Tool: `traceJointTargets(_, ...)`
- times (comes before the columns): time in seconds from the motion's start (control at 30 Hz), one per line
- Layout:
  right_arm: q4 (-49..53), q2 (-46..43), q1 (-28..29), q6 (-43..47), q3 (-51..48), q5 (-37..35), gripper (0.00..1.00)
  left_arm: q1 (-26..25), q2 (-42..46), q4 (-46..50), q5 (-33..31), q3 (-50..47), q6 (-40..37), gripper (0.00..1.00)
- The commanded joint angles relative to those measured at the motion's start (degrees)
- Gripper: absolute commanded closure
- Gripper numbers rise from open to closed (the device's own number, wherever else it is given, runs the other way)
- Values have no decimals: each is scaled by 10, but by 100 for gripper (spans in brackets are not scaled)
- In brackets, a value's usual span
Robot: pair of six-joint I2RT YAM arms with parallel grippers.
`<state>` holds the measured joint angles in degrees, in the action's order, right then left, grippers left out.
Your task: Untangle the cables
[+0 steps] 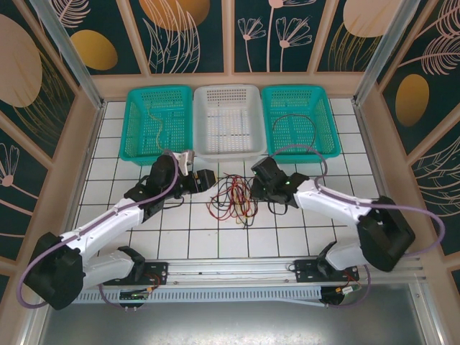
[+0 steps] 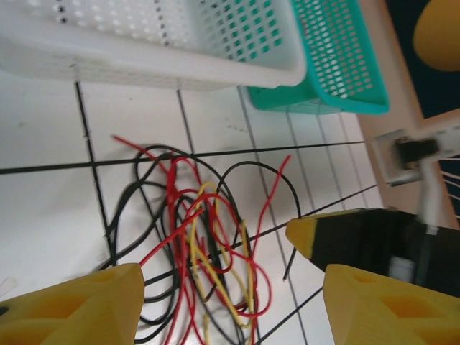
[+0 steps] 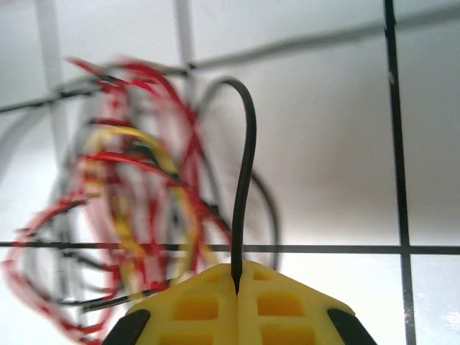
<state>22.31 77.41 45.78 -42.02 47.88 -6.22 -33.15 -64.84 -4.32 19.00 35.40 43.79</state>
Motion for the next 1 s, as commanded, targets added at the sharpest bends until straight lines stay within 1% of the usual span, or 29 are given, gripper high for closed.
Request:
traceJointTargets(0.0, 58, -67, 34, 35, 55, -97, 100, -3, 12, -57, 37, 19, 9, 33)
traceJointTargets(0.2, 100, -146, 89, 75, 118, -164, 100, -3, 16, -132, 68, 20, 36, 33)
traceJointTargets(0.37, 90, -180, 132, 110, 170, -180, 100, -4, 14, -161, 91, 20, 44, 31)
traceJointTargets(0.5, 56, -190, 154, 136, 200, -166, 100, -4, 19, -177, 95, 25, 41, 28)
traceJointTargets(0.67, 17, -182, 157, 154, 226, -123, 100, -4, 24, -216, 93, 28, 40, 24)
traceJointTargets(0.83, 22, -160, 158, 162, 251, -112, 100, -4, 26, -220, 110, 56, 10, 22)
traceJointTargets(0.87, 23, -158, 159, 162, 254, -112, 100, -5, 31, -212, 108, 65, -3, 21)
traceJointTargets(0.97, 20, -156, 160, 161, 255, -107, 100, -4, 59, -192, 71, 71, -35, 15)
